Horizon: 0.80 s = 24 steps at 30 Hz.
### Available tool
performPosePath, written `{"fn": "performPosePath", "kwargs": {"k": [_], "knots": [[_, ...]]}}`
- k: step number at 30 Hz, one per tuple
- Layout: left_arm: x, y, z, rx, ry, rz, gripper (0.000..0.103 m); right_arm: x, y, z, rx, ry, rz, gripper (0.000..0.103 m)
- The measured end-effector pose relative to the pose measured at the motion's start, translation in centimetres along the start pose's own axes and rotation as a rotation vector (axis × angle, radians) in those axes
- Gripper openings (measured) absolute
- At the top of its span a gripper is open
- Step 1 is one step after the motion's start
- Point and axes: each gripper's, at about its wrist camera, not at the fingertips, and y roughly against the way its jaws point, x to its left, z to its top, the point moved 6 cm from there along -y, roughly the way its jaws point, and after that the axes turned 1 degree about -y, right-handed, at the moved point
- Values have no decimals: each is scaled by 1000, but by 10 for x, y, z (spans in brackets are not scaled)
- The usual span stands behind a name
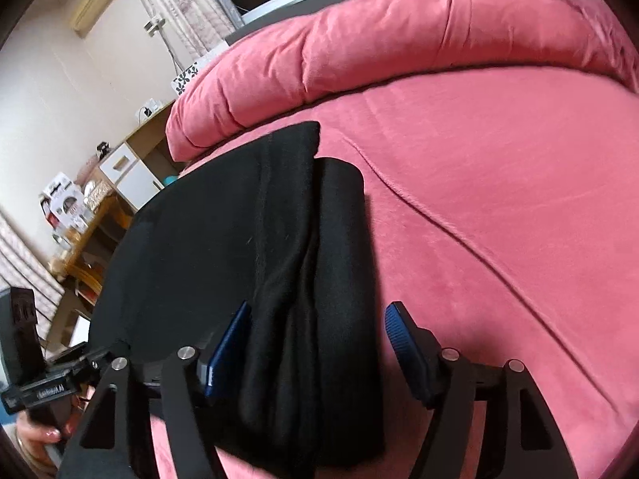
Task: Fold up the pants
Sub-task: 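Fold the bundle over with both grippers and release it on the bed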
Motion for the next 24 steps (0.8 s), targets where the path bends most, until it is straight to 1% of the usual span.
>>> {"fn": "performPosePath", "kwargs": {"k": [3, 5, 8, 10, 12, 13, 15, 16, 18, 20, 24], "knots": [[-3, 5, -14, -22, -25, 22, 76, 1, 17, -16, -20, 82, -70, 78], [-6, 6, -23, -26, -52, 31, 78, -4, 24, -23, -37, 91, -100, 81], [-8, 8, -32, -27, -89, 45, 78, -8, 30, -27, -51, 73, -129, 81], [-7, 10, -35, -31, -104, 49, 78, -3, 32, -27, -69, 107, -179, 82], [-6, 12, -38, -25, -99, 51, 78, -1, 34, -27, -77, 114, -214, 82], [-5, 14, -39, -17, -84, 52, 78, -1, 35, -27, -73, 96, -219, 82], [-5, 21, -44, -3, -55, 62, 78, -4, 40, -28, -63, 32, -199, 82], [-5, 25, -47, 0, -44, 73, 78, -6, 44, -29, -51, -24, -177, 82], [-6, 31, -57, 14, -43, 112, 77, -5, 52, -36, -32, -80, -141, 83], [-10, 36, -72, 23, -57, 153, 76, 0, 57, -47, -15, -78, -131, 83], [-15, 41, -101, 52, -67, 201, 76, 18, 60, -76, 47, -13, -144, 83]]}}
